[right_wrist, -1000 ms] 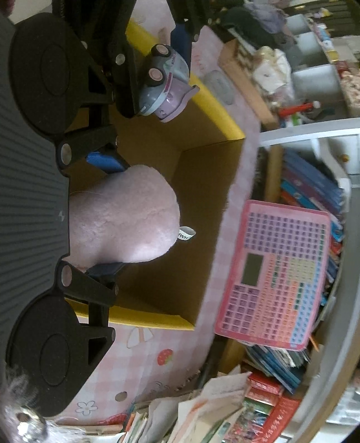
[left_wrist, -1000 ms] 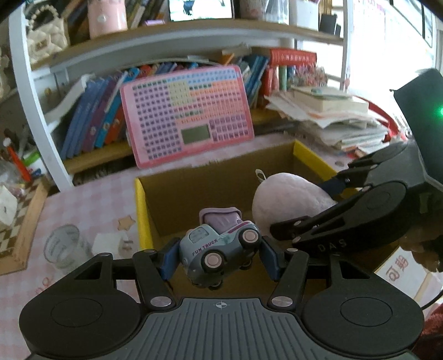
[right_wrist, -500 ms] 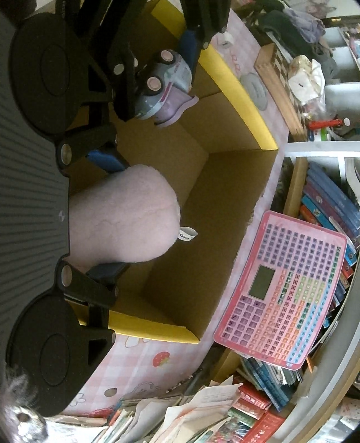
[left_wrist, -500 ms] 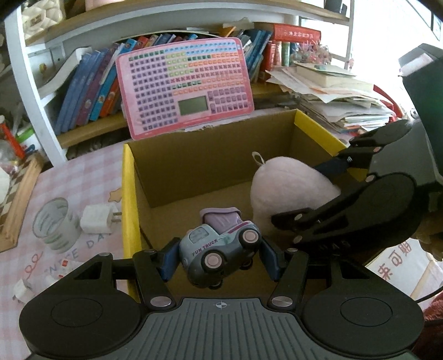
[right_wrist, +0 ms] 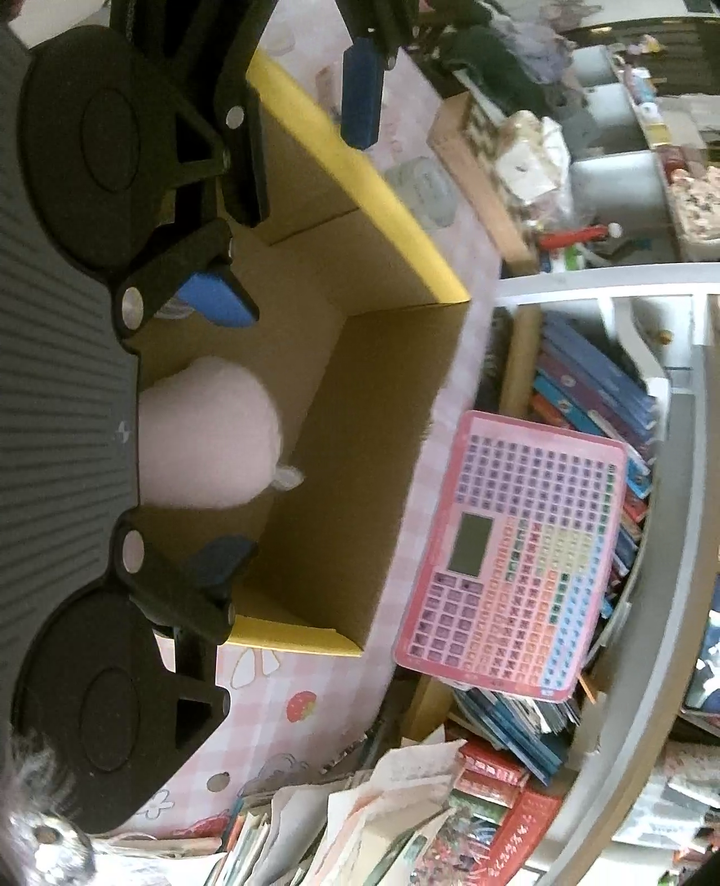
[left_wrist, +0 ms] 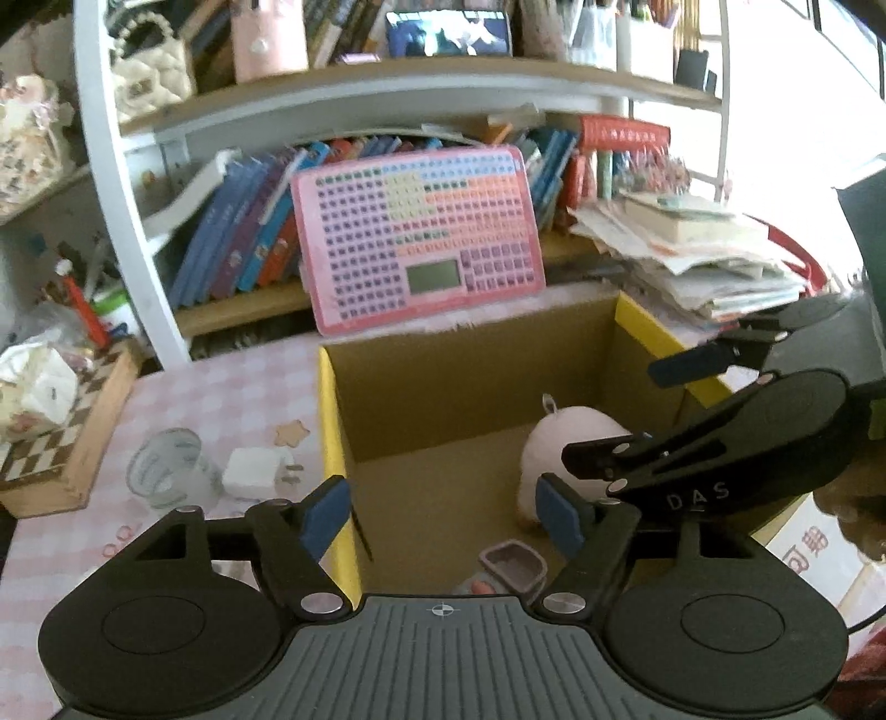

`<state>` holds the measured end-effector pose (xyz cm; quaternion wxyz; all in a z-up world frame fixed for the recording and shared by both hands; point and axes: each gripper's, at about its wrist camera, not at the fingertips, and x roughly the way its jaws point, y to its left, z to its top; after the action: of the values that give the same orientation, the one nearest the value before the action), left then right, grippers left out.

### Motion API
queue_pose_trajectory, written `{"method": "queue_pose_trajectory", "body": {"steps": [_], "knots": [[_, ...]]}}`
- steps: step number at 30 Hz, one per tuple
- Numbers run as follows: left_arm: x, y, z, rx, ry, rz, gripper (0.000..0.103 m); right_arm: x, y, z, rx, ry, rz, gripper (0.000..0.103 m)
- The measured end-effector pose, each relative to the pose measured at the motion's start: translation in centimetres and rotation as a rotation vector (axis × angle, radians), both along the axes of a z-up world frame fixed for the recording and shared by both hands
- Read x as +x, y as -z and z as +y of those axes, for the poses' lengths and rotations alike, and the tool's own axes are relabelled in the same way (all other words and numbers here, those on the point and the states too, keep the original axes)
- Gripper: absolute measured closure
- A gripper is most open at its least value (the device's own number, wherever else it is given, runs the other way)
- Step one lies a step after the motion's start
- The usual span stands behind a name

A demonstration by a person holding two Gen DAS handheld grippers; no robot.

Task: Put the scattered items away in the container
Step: 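Open the right gripper to drop the pig while the left gripper releases the truck in the box, then withdraw both grippers from the box and move toward the spray bottle and pink tube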

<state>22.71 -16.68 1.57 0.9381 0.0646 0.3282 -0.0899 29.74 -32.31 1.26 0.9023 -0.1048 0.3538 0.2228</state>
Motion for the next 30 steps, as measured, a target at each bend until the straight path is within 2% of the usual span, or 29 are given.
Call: {"method": "queue_pose_trajectory", "body": {"steps": [3,10,20,30], "knots": [[-1.0,-0.9,0.6,-0.011,-0.013,-0.032,0.021,-0.8,-1.0,0.1,0.026,0.022,-0.028,0.021],[-4.2,-2.3,3.0,-0.019,-0.026,-0.084,0.017,-3.6,-3.2,0.1,0.083,0.11,-0.103,0.02],[-8.1,-1.9,7.2,-0.032,0.017,-0.08,0.017,-8.6,-3.6,2.7,0.081,0.232,-0.113,0.02],[-11.6,-0.6,12.7,-0.043,0.009,-0.027,0.016,-13.5,-3.1,7.8,0.067,0.261,-0.089,0.02]]}}
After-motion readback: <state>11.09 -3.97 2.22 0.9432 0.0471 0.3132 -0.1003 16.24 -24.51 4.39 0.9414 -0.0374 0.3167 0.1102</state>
